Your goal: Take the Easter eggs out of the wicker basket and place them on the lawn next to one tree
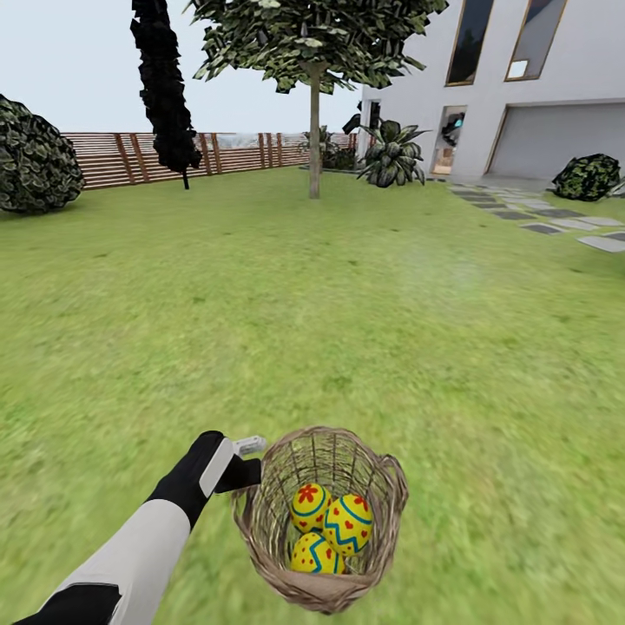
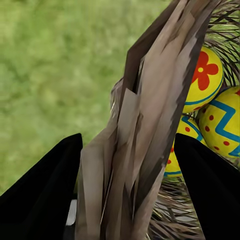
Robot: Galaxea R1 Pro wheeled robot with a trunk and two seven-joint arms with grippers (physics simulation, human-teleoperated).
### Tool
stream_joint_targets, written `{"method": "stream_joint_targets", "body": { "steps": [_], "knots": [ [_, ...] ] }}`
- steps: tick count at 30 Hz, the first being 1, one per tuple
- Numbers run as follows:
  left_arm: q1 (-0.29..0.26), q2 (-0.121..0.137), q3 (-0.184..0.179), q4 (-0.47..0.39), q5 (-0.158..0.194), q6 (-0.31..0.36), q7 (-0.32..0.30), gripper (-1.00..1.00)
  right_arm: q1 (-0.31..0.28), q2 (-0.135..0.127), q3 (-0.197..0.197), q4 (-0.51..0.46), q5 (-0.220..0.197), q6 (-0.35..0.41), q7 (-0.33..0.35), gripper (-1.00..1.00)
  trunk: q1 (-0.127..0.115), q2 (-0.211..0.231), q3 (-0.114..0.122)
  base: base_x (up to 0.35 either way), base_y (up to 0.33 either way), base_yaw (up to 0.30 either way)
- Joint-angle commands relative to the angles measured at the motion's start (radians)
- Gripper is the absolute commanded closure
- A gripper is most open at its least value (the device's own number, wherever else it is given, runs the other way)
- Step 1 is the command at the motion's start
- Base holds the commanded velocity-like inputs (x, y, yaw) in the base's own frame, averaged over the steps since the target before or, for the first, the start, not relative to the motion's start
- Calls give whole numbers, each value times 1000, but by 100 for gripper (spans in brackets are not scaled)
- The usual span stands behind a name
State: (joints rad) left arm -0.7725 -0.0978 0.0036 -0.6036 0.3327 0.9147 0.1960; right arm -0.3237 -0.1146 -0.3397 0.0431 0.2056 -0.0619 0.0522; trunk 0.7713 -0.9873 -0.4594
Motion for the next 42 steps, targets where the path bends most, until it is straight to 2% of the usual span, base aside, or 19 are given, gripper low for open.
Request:
{"method": "stream_joint_targets", "body": {
  "steps": [1, 42],
  "knots": [
    [-1, 0, 1, -2, 34, 1, 10, 100, -2, 0, -9, 4, 8, -7, 2, -100, 1, -1, -1, 327, 0, 4],
    [-1, 0, 1, -1, 32, 0, 10, 100, -2, 0, -9, 4, 8, -7, 2, -100, 1, -1, -1, 327, 0, 0]
  ]
}}
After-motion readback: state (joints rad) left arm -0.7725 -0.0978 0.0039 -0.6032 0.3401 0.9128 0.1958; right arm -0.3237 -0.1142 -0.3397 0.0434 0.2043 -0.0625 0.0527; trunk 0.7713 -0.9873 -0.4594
